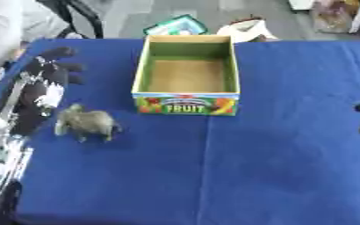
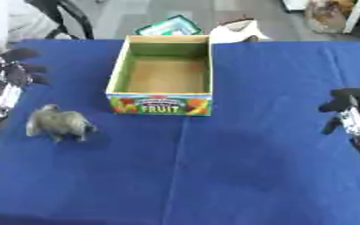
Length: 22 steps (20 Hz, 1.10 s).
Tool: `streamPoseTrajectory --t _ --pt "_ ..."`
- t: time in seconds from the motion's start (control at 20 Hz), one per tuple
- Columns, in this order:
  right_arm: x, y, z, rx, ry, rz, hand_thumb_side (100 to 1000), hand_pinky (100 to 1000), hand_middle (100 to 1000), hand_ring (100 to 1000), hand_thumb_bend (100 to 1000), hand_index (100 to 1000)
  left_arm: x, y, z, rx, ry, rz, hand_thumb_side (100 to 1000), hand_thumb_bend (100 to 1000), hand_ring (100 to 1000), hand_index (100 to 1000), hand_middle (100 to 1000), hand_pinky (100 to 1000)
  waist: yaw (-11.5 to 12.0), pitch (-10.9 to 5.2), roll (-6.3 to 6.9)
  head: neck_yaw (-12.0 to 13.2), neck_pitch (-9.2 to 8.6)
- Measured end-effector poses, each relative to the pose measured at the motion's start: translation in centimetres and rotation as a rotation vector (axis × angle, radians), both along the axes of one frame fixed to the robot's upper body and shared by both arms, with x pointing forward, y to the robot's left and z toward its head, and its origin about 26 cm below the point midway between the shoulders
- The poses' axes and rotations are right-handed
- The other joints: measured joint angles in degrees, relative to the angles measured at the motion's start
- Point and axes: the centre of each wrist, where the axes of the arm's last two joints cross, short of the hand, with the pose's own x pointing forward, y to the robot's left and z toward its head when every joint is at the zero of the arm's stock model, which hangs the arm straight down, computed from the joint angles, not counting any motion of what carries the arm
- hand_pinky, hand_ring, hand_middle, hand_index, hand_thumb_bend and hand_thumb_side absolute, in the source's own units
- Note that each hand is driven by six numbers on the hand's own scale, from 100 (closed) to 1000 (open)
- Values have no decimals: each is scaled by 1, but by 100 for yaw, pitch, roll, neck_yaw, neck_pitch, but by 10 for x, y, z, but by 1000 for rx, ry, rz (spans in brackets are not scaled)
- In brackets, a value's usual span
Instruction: Pick up objects on the table and place them in the box.
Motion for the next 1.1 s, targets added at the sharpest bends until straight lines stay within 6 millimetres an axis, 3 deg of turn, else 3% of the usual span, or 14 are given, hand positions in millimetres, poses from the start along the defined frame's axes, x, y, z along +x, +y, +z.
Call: streamPoseTrajectory --t 0.7,0.9,1.1 --pt "0 0 0 0 1 0 450 365 512 623 100 683 -2 8 7 114 -53 18 196 263 714 871 771 655 26 0 -3 -8 -1" --pt "0 0 0 -1 1 0 450 365 512 623 100 683 -3 20 17 263 -99 46 100 369 728 877 779 671 27 -4 14 -14 -1" --pt "0 -1 -1 -2 5 1 451 365 512 623 100 683 -3 37 34 489 -147 70 100 472 743 881 787 682 28 -27 61 -22 0"
